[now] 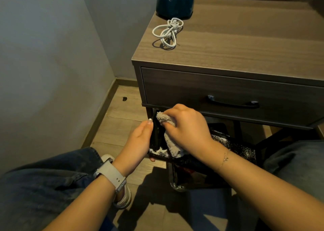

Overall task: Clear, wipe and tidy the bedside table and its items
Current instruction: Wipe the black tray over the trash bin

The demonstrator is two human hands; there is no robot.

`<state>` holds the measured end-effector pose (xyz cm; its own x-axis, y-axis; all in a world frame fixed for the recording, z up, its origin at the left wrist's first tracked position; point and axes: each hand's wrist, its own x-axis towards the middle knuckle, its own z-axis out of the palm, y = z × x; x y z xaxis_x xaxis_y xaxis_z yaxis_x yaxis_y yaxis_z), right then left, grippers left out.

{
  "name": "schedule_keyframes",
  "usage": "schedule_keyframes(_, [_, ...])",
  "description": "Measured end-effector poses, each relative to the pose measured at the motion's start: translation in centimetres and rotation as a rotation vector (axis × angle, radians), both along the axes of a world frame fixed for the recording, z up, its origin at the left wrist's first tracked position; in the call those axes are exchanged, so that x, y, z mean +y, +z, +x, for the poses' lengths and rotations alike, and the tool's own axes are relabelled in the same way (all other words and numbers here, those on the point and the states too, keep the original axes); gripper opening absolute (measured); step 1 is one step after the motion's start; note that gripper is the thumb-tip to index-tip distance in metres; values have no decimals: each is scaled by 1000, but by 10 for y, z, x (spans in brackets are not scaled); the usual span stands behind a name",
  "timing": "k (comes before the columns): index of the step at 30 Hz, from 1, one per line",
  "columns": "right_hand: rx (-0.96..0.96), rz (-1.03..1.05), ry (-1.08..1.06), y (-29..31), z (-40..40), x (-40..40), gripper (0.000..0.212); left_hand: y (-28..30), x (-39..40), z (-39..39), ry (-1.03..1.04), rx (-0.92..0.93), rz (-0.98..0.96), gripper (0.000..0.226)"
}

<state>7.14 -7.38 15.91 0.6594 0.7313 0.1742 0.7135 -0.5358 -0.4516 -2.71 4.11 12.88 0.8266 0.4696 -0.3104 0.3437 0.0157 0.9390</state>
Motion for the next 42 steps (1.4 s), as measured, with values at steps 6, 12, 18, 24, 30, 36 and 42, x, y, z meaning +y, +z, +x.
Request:
schedule_keyframes(6, [39, 77, 170, -4, -14, 12, 29, 2, 12, 2, 60, -12, -22, 30])
schedule_keyframes(12, [30, -36, 480, -1, -18, -1, 33, -1, 11, 1, 13, 12, 4, 33])
schedule_keyframes(18, [263, -18, 449, 11, -2, -16, 30, -5, 9, 4, -73, 47, -19, 44])
schedule_keyframes(24, [271, 61, 270, -1, -27, -10, 26, -4, 3, 5, -8, 34, -41, 35])
schedule_keyframes(30, [343, -39, 464, -4, -24, -13, 30, -1, 3, -3, -99, 98, 41, 29])
schedule_keyframes(36, [274, -230, 601, 10, -11, -22, 30, -4, 1, -6, -90, 86, 39, 33])
schedule_keyframes(42, [267, -249, 551, 14, 2, -35, 29, -1, 4, 0, -74, 84, 32, 32])
